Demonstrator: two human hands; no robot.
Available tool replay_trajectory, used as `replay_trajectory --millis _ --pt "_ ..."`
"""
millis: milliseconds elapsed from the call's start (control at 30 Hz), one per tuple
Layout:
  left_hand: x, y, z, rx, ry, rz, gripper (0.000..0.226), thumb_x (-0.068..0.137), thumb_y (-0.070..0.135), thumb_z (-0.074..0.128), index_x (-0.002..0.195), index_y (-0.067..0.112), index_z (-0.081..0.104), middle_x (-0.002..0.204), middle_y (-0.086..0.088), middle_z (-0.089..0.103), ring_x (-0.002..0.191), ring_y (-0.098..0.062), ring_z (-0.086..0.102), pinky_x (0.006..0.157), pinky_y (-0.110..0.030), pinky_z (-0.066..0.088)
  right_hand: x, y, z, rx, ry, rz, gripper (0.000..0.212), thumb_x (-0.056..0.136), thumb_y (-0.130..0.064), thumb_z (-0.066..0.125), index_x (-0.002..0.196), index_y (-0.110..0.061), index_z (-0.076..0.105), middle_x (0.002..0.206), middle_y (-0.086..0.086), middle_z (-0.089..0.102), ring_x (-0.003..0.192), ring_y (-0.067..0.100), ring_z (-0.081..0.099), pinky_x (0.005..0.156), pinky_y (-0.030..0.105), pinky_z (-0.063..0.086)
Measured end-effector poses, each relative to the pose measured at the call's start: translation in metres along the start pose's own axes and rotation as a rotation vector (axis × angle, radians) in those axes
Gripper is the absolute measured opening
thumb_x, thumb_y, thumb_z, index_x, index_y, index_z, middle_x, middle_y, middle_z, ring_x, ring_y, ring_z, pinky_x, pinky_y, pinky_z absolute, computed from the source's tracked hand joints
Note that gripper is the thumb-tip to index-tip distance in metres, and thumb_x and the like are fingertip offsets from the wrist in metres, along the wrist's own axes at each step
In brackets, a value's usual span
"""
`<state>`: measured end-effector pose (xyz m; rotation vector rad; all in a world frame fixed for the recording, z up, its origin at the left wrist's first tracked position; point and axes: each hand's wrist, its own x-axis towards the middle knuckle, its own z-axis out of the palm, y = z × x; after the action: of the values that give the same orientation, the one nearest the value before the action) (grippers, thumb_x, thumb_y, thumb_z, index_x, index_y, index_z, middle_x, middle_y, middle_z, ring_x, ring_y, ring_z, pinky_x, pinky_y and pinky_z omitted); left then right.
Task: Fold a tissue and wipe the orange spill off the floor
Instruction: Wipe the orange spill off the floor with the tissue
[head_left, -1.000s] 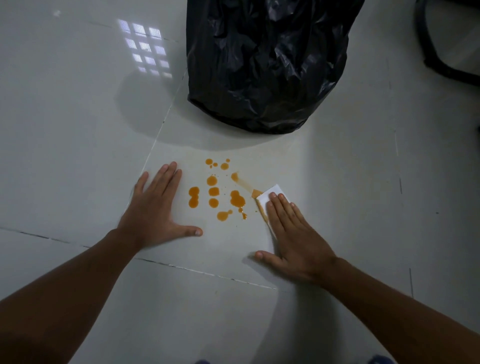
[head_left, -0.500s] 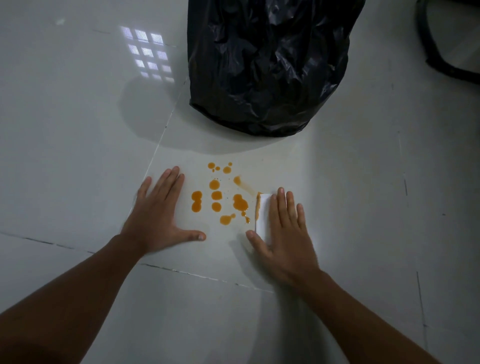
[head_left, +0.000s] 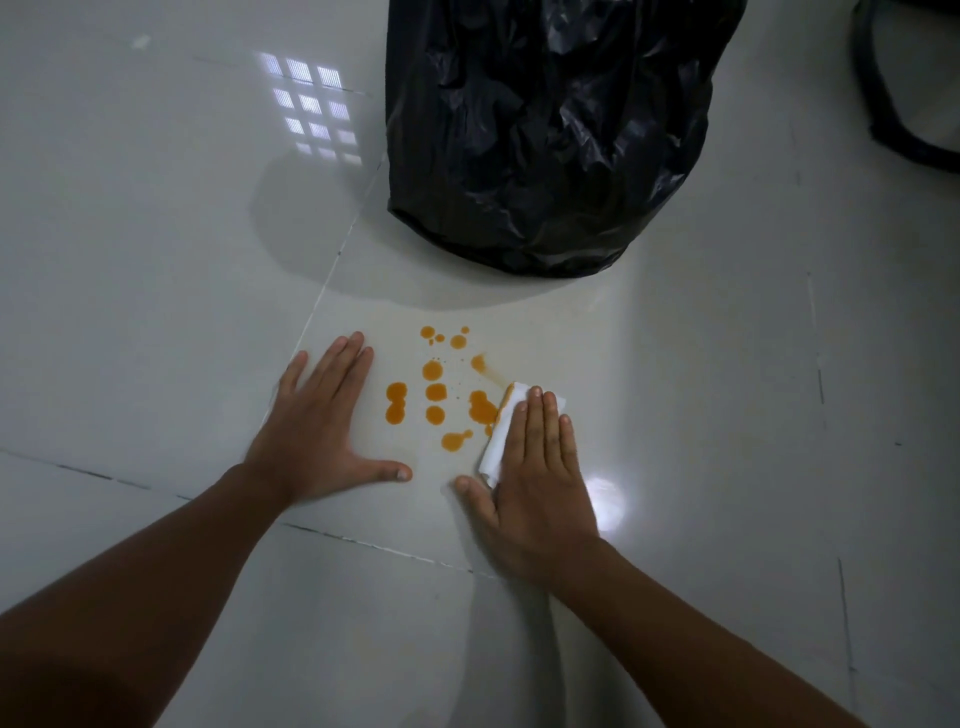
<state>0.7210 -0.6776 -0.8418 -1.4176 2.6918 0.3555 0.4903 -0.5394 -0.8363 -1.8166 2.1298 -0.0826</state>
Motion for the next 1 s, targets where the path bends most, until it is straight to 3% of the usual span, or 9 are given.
replay_trajectory --millis 100,167,333,467,767,1000 --pt "0.0 0.001 -0.001 -0.001 -0.007 -0.001 0.145 0.056 0.104 0.04 0.161 0.011 0.004 0.172 -0.005 0.001 0.158 -0.018 -0.002 0.127 -0.053 0.003 0.008 -0.016 0.002 0.032 0.017 0.083 0.105 0.09 -0.081 0.011 0.157 -0.002 -0.008 0.166 0.016 -0.014 0.153 0.03 -0.016 0.122 0.042 -0.011" --pt "0.0 0.001 -0.001 -0.002 -0.007 -0.006 0.145 0.056 0.105 0.039 0.161 0.011 0.004 0.172 -0.005 0.001 0.158 -0.018 -0.003 0.127 -0.053 0.003 0.008 -0.011 -0.003 0.067 0.016 0.035 0.098 0.093 -0.076 0.01 0.158 -0.005 -0.008 0.167 0.012 -0.015 0.153 0.025 -0.019 0.123 0.042 -0.013" --pt "0.0 0.0 -0.001 0.007 0.008 -0.004 0.144 0.056 0.106 0.035 0.161 0.011 0.007 0.172 -0.005 0.004 0.159 -0.018 0.001 0.127 -0.054 0.006 0.0 0.041 -0.014 0.154 -0.024 -0.353 0.075 0.101 -0.059 0.02 0.159 -0.012 0.017 0.168 0.001 0.006 0.154 0.01 -0.008 0.125 0.043 0.005" --pt "0.0 0.0 0.0 0.002 0.008 -0.003 0.144 0.056 0.106 0.034 0.161 0.011 0.007 0.172 -0.005 0.004 0.159 -0.018 0.0 0.127 -0.054 0.005 -0.005 0.065 -0.015 0.044 -0.054 -0.556 0.071 0.1 -0.061 0.032 0.156 -0.017 0.032 0.166 -0.004 0.019 0.155 0.015 0.003 0.126 0.04 0.004" --pt "0.0 0.0 -0.001 -0.021 0.004 -0.002 0.143 0.057 0.105 0.037 0.161 0.013 0.006 0.172 -0.004 0.001 0.158 -0.016 -0.002 0.127 -0.053 0.004 -0.008 0.042 -0.011 0.065 -0.078 -0.546 0.078 0.097 -0.068 0.035 0.157 -0.019 0.029 0.166 -0.005 0.022 0.156 0.02 0.004 0.126 0.044 0.009" --pt "0.0 0.001 -0.002 0.005 -0.024 -0.006 0.145 0.056 0.106 0.032 0.161 0.012 -0.002 0.172 -0.004 -0.006 0.158 -0.015 -0.01 0.127 -0.053 0.0 -0.001 0.026 -0.011 0.074 -0.134 -0.535 0.079 0.096 -0.068 0.036 0.158 -0.021 0.026 0.166 -0.008 0.018 0.156 0.017 0.0 0.126 0.039 0.005"
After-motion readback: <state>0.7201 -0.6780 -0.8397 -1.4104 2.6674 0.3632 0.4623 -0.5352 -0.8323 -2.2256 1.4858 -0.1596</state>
